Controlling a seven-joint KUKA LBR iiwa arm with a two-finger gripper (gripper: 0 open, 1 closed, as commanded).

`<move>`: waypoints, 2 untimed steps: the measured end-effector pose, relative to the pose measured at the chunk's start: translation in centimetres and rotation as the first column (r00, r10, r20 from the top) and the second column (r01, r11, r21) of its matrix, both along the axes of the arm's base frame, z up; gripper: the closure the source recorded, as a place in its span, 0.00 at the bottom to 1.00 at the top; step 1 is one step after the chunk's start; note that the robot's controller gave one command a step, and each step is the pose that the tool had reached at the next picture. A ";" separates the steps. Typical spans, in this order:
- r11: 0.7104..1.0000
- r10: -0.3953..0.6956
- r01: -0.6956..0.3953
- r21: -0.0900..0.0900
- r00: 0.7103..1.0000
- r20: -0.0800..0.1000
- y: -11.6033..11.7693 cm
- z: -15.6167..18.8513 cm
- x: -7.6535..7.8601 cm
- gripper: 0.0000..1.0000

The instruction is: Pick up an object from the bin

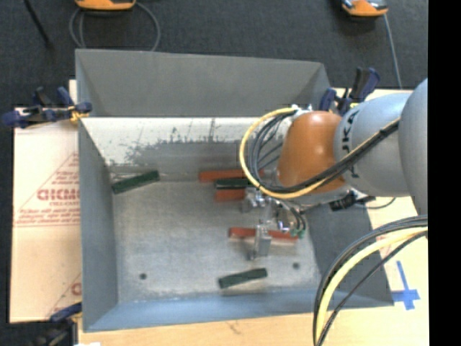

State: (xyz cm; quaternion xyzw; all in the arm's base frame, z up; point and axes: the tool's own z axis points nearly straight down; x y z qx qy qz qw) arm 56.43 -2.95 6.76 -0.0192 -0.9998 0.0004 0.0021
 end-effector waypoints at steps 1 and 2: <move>1.000 0.000 0.000 0.001 1.000 0.008 0.2 0.4 0.3 1.00; 0.999 0.052 -0.052 -0.003 0.998 0.017 -1.8 16.3 1.1 1.00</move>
Offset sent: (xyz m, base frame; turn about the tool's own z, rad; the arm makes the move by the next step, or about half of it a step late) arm 0.0000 0.0000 0.0000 0.0000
